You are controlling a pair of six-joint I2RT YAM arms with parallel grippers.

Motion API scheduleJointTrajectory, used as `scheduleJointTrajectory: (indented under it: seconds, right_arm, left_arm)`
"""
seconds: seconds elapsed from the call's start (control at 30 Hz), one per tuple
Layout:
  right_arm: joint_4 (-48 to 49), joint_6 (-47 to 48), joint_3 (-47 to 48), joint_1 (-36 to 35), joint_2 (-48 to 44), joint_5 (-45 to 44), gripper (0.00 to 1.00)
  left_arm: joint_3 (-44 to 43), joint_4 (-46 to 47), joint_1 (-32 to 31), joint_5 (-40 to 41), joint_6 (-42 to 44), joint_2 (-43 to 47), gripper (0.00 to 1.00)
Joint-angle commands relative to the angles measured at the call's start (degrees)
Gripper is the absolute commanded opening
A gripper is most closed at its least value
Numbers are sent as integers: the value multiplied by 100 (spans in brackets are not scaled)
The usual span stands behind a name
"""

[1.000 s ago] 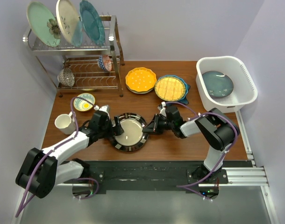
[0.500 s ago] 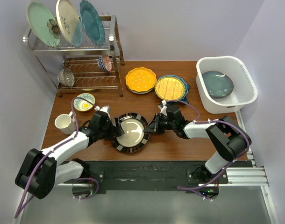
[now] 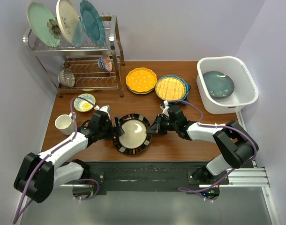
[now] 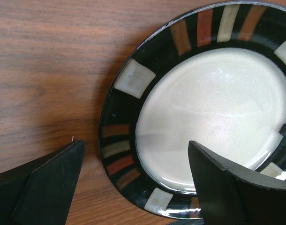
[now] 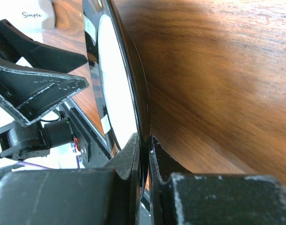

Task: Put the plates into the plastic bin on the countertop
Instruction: Pick up the plate at the center of the board.

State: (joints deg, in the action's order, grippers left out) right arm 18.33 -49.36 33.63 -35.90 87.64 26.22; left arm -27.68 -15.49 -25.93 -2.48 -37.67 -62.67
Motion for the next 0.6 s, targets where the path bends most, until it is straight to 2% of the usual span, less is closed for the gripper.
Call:
scheduleJointTrajectory:
  seconds: [0.0, 0.4, 0.57]
  right_arm:
    - [-66, 225, 39, -22, -352, -143, 0]
    - [-338, 199, 56, -5, -756, -213, 0]
    - [-777, 322, 135, -5, -1108, -433, 0]
  left_arm:
    - [-308, -86, -17, 169, 163, 229, 96]
    - [-659, -552, -8, 802, 181, 660, 97]
    - [-730, -657, -8, 907, 164, 686, 97]
